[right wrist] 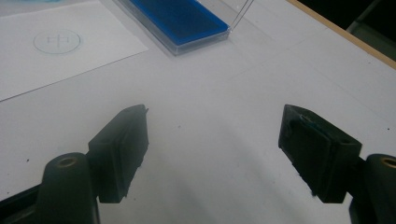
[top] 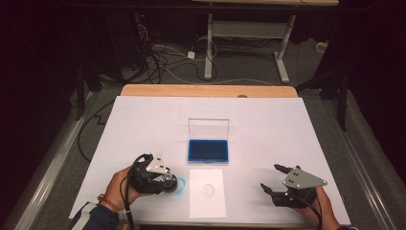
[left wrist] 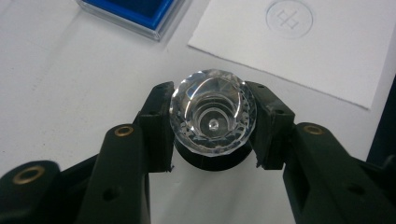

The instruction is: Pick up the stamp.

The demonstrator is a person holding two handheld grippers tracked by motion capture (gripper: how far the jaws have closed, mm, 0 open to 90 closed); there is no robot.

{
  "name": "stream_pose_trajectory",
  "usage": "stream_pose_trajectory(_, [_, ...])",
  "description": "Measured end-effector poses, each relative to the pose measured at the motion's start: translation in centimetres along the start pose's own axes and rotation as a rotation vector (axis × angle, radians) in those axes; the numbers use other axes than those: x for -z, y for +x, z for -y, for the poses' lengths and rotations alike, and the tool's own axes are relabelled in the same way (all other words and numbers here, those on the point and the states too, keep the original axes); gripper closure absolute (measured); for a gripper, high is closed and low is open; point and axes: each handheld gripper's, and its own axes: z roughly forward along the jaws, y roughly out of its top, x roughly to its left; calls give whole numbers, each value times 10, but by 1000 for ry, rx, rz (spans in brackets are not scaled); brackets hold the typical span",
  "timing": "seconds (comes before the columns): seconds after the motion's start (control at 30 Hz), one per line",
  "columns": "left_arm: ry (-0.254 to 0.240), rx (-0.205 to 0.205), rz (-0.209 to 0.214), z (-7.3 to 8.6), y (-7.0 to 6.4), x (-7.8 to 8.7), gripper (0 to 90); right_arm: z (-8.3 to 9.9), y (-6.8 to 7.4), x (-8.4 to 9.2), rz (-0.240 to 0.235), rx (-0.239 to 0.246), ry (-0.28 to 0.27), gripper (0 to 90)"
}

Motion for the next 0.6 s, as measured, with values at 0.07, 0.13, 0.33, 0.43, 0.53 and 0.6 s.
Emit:
stream_pose_trajectory(0.07, [-11,2,-17,0,-1,2,542,0,0,0,1,1,0,241])
stream_pose_trajectory(0.13, [-22,1,-10,0,-1,3,542,0,0,-1,1,1,1,241])
stream_pose_trajectory(0.33, [-41,10,-5,0,1,6,542,-1,-1,-3,-3,-8,-2,230])
stream_pose_trajectory(0.43, [-66,20,-5,-1,3,8,543,-2,-1,-5,-9,-12,-7,208])
stream_pose_trajectory(0.53, [-89,27,-4,-2,6,11,542,-3,-2,-8,-31,-20,-13,185])
stream_pose_trajectory(0.6, [-103,38,-12,-2,7,13,542,-4,-1,-9,-41,-20,-17,162])
